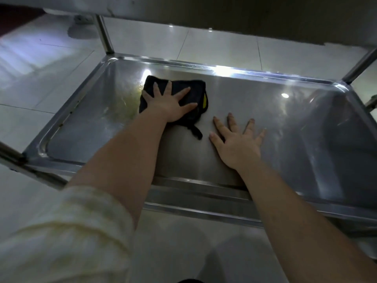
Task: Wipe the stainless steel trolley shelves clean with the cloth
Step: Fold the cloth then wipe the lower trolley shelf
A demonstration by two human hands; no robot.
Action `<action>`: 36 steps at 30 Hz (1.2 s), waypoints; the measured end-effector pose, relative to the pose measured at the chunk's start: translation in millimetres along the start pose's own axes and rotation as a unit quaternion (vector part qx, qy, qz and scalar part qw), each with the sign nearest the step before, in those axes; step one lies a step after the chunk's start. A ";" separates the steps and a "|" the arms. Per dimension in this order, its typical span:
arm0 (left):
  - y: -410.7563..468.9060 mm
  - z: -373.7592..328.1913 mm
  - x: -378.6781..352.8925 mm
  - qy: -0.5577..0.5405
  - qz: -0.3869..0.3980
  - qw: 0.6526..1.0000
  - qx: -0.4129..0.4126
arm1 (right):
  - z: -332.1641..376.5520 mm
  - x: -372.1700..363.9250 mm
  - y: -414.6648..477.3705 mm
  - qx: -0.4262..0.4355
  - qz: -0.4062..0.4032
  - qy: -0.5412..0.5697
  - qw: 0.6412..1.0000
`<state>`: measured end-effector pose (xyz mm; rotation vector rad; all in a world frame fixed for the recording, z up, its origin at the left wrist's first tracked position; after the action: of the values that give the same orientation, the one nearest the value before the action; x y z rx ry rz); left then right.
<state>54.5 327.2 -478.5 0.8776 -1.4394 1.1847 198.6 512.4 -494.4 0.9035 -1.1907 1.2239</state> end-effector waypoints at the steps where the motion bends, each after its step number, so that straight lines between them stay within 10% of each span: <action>1: 7.7 -1.5 2.5 0.001 -0.002 1.000 -0.002 | -0.5 0.1 0.3 0.000 0.001 0.001 1.000; 14: -146.4 15.2 -43.5 0.050 -0.032 0.991 -0.116 | -3.6 1.0 0.6 -0.009 -0.011 0.001 1.000; 26: 8.0 3.6 4.1 -0.003 0.002 1.000 0.030 | -6.1 2.9 -2.0 -0.015 -0.004 0.009 1.000; 36: -125.2 38.8 -38.0 0.001 -0.043 0.996 -0.081 | -3.2 10.7 -4.1 -0.025 0.012 -0.001 1.000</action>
<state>170.6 256.1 -488.2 0.8173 -1.4584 0.9893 202.5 517.0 -484.2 0.8562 -1.2308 1.2080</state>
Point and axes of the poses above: each hand's wrist, its own y-axis towards the middle knuckle, its own x-axis out of the back of the hand, z = x × y, the point moved 6 cm from there along y, towards the middle knuckle, and after that the axes turned 7 degrees about y, right-handed, at the moved point
